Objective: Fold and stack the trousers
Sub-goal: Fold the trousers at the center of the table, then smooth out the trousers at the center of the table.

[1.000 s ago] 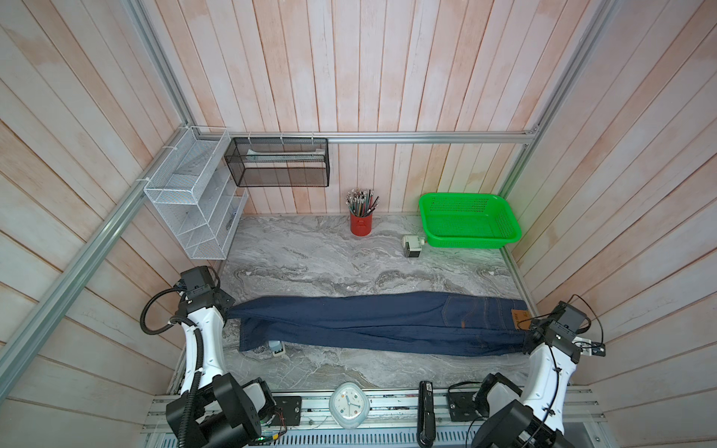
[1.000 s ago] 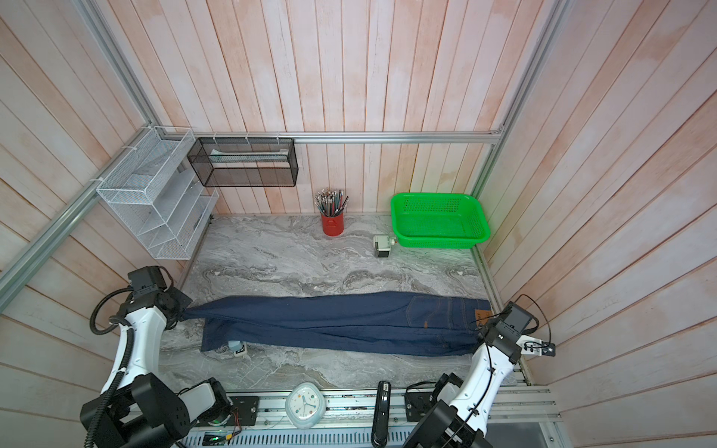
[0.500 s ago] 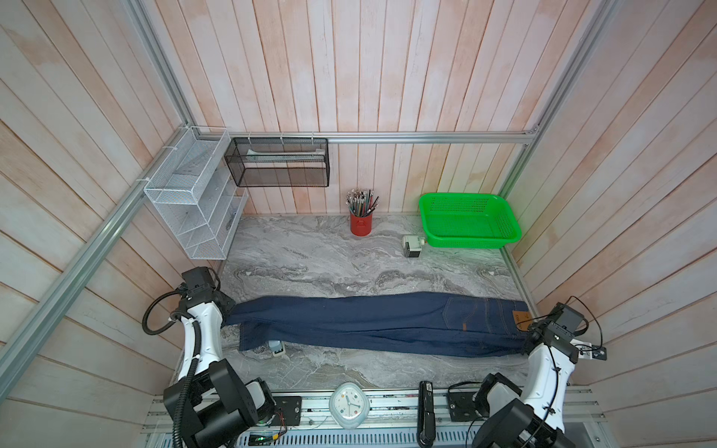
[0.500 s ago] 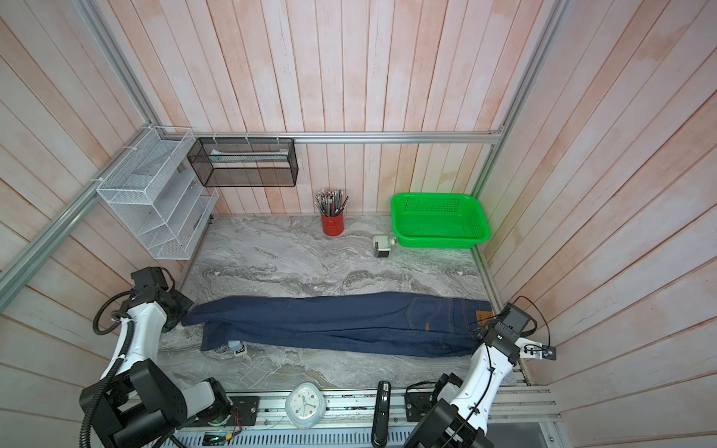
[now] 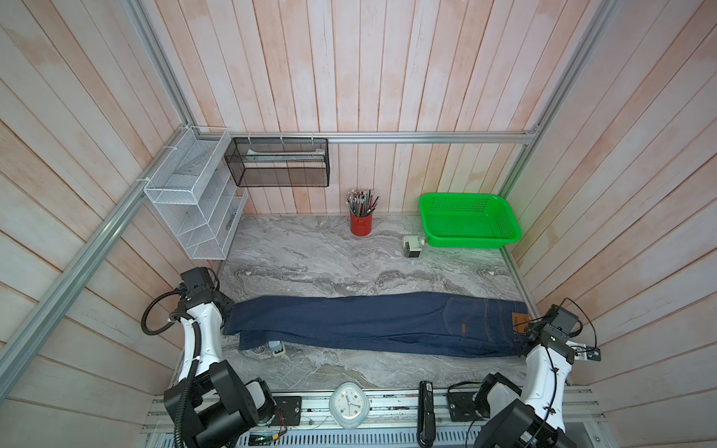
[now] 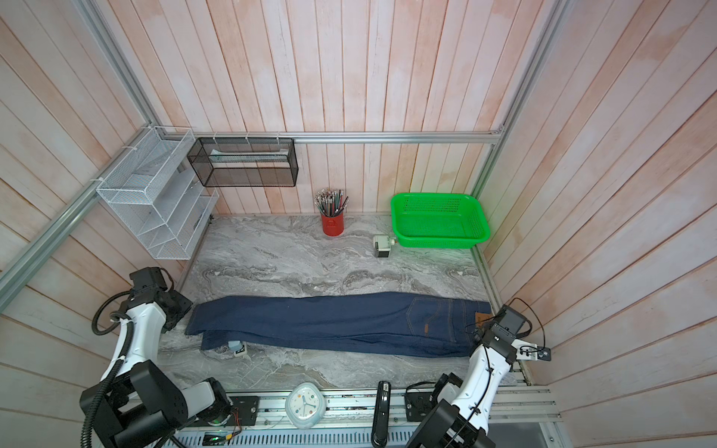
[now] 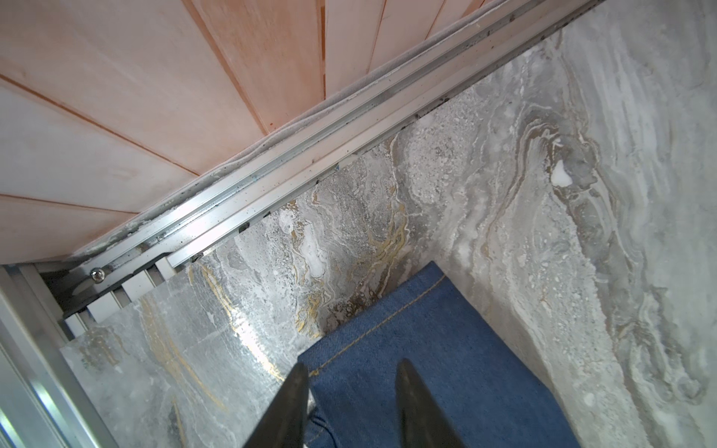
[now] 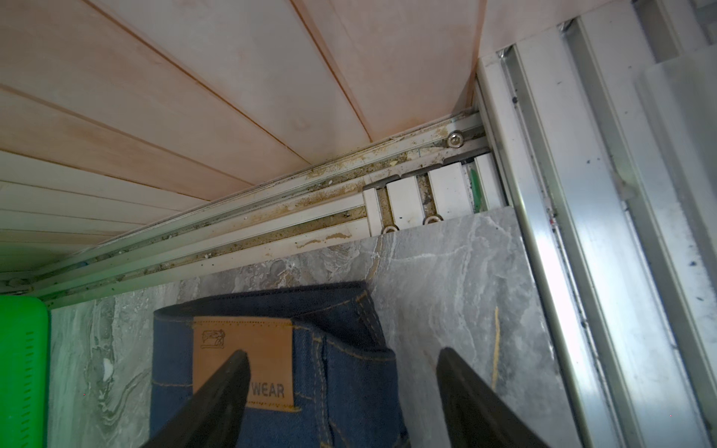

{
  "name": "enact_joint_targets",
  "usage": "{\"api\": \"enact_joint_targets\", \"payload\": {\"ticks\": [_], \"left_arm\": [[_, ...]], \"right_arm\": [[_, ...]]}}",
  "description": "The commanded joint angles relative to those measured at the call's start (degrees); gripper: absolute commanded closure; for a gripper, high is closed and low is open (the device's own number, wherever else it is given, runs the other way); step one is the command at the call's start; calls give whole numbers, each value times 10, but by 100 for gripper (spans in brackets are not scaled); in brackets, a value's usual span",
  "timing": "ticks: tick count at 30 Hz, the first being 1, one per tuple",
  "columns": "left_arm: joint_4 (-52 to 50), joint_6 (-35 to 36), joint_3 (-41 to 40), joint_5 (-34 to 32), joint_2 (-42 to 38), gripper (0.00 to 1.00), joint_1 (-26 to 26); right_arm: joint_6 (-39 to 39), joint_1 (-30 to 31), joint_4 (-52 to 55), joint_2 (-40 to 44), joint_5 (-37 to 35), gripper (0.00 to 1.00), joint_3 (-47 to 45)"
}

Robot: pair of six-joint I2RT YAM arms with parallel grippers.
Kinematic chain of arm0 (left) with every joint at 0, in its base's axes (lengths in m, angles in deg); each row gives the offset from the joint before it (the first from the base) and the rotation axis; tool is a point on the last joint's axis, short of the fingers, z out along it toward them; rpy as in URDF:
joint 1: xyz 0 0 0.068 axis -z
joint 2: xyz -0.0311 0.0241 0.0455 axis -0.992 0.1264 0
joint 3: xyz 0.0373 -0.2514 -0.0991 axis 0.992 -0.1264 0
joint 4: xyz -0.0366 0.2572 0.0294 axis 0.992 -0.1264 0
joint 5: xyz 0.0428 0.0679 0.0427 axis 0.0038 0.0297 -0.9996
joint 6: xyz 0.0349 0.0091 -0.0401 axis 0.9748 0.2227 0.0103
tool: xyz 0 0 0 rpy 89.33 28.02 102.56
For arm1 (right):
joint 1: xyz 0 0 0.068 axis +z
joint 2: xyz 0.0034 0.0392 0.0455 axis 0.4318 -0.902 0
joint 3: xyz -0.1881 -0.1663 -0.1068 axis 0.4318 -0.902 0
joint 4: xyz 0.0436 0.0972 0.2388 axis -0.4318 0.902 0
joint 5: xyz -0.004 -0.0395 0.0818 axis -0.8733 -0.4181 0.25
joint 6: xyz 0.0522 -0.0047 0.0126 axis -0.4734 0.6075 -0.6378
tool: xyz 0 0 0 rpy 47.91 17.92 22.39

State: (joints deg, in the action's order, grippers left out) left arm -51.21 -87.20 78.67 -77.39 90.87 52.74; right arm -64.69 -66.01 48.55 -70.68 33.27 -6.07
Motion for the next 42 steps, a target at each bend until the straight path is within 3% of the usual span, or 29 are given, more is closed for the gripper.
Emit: {"api": "enact_joint_targets", "payload": {"ticks": [1,6,10,13,16,19,23,28,34,42], "left_arm": [[6,-1,4,20,-31,57,-3],[-2,-10,37,91,-75,54,8],[-31,-15,87,139,-101,61,56],[-35,-37,97,204,-103,76,133],[-37,-71,91,205,-91,86,254],[-14,-114,67,200,-67,92,372],[37,-175,29,199,-20,99,490],[105,-229,-3,202,50,100,574],[180,-267,-38,214,124,100,614],[216,-287,-109,228,155,100,626]], "right_arm": [[-1,18,20,2,8,20,47],[-6,66,63,-2,85,18,145],[-43,165,72,5,145,24,184],[-84,263,9,31,199,46,146],[-124,372,-61,39,240,85,93],[-138,500,-92,-2,236,99,73],[-160,636,-141,-73,222,100,62],[-169,690,-182,-136,233,100,34],[-169,708,-188,-166,247,100,-2],[-198,752,-100,-94,251,100,-73]]}}
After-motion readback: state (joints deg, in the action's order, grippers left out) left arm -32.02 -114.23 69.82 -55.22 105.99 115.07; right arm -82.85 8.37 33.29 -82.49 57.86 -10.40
